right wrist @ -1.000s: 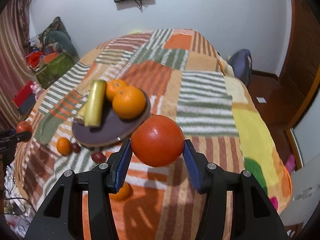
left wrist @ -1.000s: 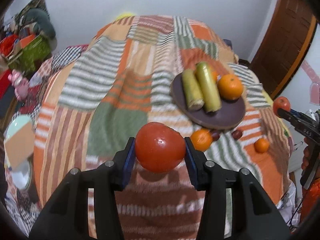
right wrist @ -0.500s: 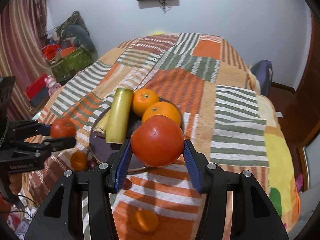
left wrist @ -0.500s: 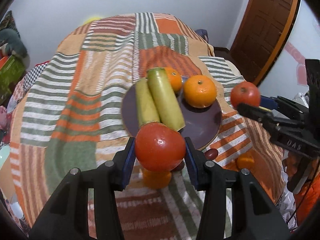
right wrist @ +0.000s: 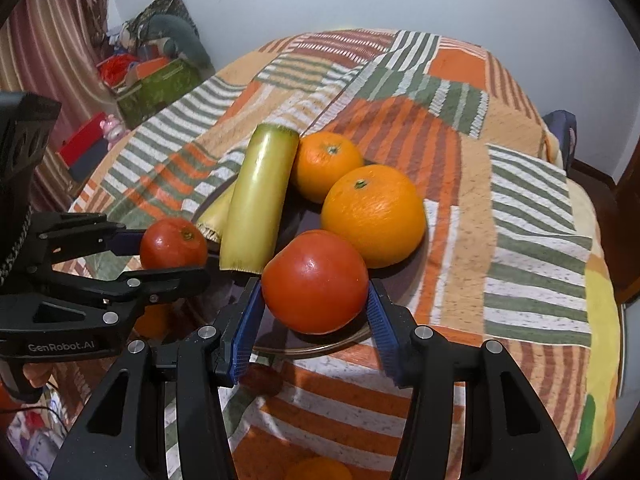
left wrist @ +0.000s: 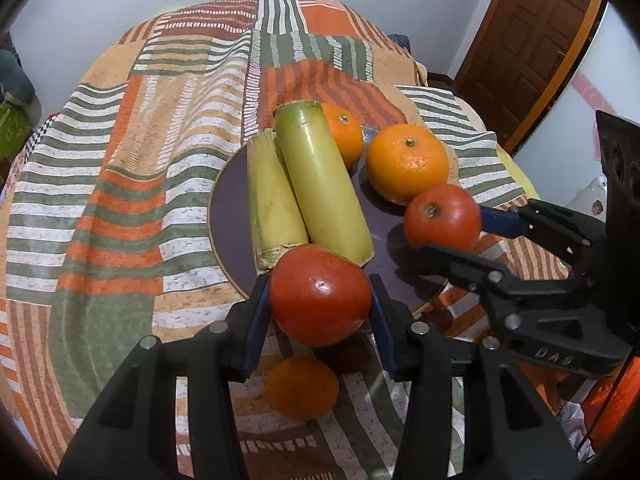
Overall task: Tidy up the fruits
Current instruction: 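Set the tomato on the plate with right tool while left tool sets its tomato there, then grasp a small tangerine with left tool while right tool grasps another tangerine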
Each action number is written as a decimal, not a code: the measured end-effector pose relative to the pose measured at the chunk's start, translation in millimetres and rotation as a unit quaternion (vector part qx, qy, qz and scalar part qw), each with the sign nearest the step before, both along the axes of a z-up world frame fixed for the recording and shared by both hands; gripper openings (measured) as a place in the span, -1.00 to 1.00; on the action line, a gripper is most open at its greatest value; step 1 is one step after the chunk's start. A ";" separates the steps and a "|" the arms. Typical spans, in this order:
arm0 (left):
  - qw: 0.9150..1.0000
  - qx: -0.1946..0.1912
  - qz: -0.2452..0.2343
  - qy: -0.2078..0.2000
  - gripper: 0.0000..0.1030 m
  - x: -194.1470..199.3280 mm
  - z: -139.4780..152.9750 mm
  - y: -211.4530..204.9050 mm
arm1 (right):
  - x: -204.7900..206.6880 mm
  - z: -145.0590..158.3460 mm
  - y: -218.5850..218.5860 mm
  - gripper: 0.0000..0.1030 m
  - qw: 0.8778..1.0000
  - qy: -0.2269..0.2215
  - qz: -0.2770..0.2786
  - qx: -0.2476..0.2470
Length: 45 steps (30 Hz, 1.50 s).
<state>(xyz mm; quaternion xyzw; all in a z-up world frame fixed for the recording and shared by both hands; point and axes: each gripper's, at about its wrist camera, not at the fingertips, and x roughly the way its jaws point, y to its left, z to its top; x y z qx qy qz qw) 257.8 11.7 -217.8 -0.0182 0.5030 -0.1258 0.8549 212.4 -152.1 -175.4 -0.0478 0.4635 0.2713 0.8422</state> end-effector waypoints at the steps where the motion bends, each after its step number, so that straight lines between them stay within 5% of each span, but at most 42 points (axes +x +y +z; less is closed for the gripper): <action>1: 1.000 0.000 0.001 0.002 -0.10 1.2 -1.6 0.0 | 0.7 -1.7 1.7 -0.06 1.000 0.002 0.002 -0.001; 10: 1.000 -0.004 0.002 0.012 -0.10 4.5 -5.8 0.5 | 3.0 -10.4 6.3 -0.04 1.000 0.019 0.000 -0.002; 15: 1.000 -0.013 0.005 0.005 0.13 1.3 0.6 1.5 | 3.3 -8.0 4.3 0.08 1.000 0.022 -0.004 0.000; 30: 0.999 0.003 0.028 -0.026 0.17 -30.2 32.3 20.7 | -16.0 27.0 -17.5 0.14 0.999 -0.021 -0.032 0.009; 45: 0.999 0.002 0.034 0.016 0.16 -59.7 0.4 22.0 | -56.8 8.9 -38.4 0.14 0.999 0.016 -0.045 -0.010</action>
